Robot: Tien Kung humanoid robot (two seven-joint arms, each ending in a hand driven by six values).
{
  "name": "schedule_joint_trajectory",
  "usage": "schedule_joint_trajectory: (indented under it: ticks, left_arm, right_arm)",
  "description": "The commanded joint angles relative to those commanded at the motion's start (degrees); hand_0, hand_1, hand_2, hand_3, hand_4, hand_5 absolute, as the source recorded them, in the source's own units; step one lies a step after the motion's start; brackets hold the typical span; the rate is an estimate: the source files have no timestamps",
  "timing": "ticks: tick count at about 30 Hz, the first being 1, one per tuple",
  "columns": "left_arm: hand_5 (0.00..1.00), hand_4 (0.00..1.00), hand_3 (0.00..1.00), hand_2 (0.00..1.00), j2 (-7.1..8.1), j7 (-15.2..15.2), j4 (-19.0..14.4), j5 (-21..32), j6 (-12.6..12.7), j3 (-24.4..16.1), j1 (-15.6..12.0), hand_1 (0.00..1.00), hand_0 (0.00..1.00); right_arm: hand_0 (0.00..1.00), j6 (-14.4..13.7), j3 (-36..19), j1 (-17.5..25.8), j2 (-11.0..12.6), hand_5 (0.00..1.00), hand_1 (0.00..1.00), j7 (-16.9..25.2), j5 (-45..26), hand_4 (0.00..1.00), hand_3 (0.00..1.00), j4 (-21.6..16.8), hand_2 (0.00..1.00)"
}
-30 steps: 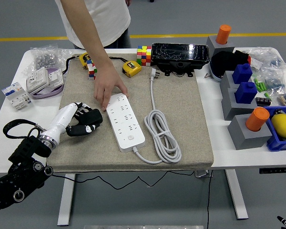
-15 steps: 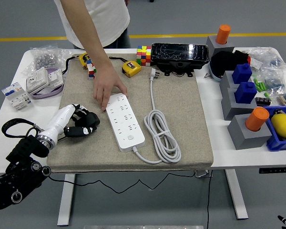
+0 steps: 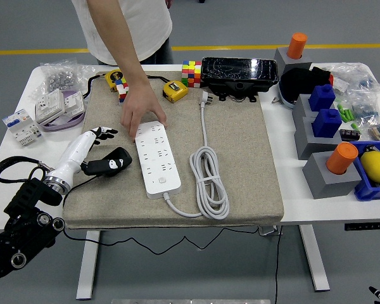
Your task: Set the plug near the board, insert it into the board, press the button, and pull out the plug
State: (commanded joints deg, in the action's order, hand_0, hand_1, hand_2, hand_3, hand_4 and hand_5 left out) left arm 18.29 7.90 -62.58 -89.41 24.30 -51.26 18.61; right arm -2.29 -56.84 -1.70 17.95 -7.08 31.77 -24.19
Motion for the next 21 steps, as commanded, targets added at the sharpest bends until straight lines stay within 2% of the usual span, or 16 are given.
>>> schedule_joint_trajectory:
  ticks: [3,4,9,10,14,21]
  left_arm:
    - [0.425,0.966,0.783,0.764,0.18,3.7,-1.0,5.9,1.2,-1.1,-0.4,0.781,0.707]
    - [0.418,0.943,0.754,0.735,0.20,4.2,-1.1,7.5,1.3,-1.3,-0.4,0.759,0.699]
    - [0.418,0.943,0.754,0.735,0.29,8.4,-1.8,17.4,2.5,-4.0,-1.2,0.759,0.699]
    - [0.404,0.926,0.704,0.699,0.29,8.6,-1.8,18.3,2.7,-4.4,-1.3,0.731,0.684]
    - [0.404,0.926,0.704,0.699,0.24,8.2,-1.4,20.6,3.1,-5.5,-1.6,0.731,0.684]
    - [0.405,0.928,0.710,0.697,-0.09,7.2,-0.8,21.0,3.3,-6.3,-2.1,0.729,0.678]
  right_arm:
    - [0.568,0.0,-0.1,0.0,0.0,0.496,0.663,0.0,0.0,0.973,0.604,0.0,0.676]
    - [0.567,0.0,-0.1,0.0,0.0,0.495,0.663,0.0,0.0,0.973,0.603,0.0,0.676]
    - [0.567,0.0,0.0,-0.1,0.0,0.495,0.663,0.0,0.0,0.973,0.603,0.0,0.676]
    - [0.567,0.0,-0.1,-0.1,-0.1,0.496,0.663,0.1,0.0,0.973,0.603,0.0,0.675]
    - [0.567,0.0,0.0,-0.1,-0.1,0.496,0.663,0.1,0.0,0.973,0.603,0.0,0.675]
    - [0.567,0.0,-0.1,-0.1,-0.2,0.495,0.663,0.1,0.0,0.972,0.603,0.0,0.675]
